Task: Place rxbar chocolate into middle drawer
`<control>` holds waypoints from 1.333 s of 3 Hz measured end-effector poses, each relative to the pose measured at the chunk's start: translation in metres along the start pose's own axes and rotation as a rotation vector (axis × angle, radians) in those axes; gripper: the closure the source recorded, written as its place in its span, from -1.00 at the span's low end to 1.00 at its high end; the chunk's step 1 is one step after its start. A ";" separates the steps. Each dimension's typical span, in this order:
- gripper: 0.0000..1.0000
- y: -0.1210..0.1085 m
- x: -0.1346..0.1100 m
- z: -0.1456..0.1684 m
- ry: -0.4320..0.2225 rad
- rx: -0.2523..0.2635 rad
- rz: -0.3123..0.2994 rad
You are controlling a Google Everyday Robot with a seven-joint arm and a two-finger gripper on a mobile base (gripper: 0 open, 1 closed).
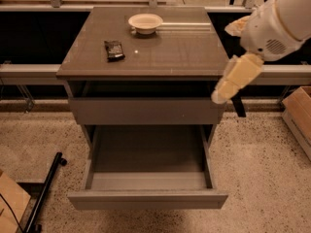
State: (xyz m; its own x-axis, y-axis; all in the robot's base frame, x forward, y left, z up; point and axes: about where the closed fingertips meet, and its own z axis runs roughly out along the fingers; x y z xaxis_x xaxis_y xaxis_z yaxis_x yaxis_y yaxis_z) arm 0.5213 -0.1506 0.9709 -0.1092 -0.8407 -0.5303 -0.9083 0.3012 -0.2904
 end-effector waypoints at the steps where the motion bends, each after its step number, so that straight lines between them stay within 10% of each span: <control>1: -1.00 -0.020 -0.032 0.040 -0.086 0.031 0.029; 4: -1.00 -0.074 -0.099 0.131 -0.251 -0.012 0.007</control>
Offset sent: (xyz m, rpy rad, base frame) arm 0.1366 0.1162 -0.0285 0.2461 -0.0901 0.0366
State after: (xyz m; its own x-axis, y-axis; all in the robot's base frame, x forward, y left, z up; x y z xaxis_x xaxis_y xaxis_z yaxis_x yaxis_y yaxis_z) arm 0.6521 -0.0311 0.9408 -0.0129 -0.6999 -0.7141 -0.9128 0.2998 -0.2774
